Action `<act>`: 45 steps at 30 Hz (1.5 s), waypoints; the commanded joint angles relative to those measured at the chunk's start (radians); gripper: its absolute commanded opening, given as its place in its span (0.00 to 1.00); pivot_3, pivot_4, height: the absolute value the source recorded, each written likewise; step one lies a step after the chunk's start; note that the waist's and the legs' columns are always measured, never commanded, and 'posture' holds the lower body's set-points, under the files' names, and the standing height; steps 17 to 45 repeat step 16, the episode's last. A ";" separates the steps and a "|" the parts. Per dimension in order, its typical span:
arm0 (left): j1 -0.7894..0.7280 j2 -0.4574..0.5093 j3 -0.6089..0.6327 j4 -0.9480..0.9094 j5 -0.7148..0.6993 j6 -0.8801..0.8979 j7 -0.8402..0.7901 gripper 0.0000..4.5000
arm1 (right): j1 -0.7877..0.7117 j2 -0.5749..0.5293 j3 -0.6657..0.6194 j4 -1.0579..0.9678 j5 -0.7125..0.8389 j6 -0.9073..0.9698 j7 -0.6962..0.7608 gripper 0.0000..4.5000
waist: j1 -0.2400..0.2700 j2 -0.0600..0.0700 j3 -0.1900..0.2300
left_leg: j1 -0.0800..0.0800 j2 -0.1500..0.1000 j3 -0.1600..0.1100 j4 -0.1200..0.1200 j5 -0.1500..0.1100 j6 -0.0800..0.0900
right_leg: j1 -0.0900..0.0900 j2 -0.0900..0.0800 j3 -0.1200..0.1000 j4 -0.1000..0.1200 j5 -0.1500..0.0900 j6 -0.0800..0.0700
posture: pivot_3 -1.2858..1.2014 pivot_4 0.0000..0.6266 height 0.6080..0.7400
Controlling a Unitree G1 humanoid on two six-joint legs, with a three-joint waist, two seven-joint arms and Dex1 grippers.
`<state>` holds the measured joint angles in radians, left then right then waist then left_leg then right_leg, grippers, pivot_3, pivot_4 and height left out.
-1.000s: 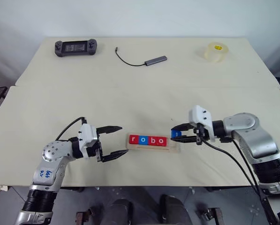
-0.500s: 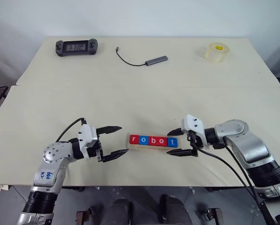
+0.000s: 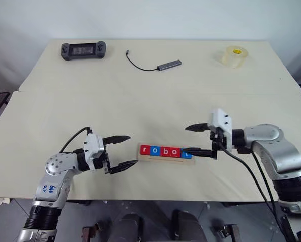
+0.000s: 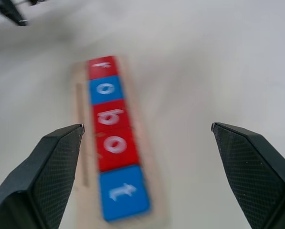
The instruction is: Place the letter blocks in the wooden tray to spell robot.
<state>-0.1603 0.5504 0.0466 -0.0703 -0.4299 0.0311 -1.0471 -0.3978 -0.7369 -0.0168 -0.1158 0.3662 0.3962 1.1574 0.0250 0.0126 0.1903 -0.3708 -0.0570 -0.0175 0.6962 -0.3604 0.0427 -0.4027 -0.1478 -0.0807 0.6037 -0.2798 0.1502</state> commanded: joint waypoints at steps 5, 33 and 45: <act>0.083 0.081 0.110 -0.049 -0.014 0.021 0.024 1.00 | 0.256 -0.090 -0.219 -0.044 0.068 -0.252 0.126 0.99 | -0.001 0.000 0.000 | 0.000 0.000 0.001 -0.001 0.000 0.000 | 0.000 0.000 0.000 -0.001 0.000 0.000 | 0.52 0.24 1.00; 0.007 0.126 0.112 0.036 0.001 0.008 -0.020 1.00 | 0.339 -0.117 -0.277 -0.007 0.100 -0.302 0.146 0.99 | -0.002 0.000 0.000 | 0.004 0.001 0.001 0.000 0.000 0.000 | 0.004 0.000 0.000 -0.001 0.000 0.000 | 0.52 0.24 1.00; 0.007 0.126 0.112 0.036 0.001 0.008 -0.020 1.00 | 0.339 -0.117 -0.277 -0.007 0.100 -0.302 0.146 0.99 | -0.002 0.000 0.000 | 0.004 0.001 0.001 0.000 0.000 0.000 | 0.004 0.000 0.000 -0.001 0.000 0.000 | 0.52 0.24 1.00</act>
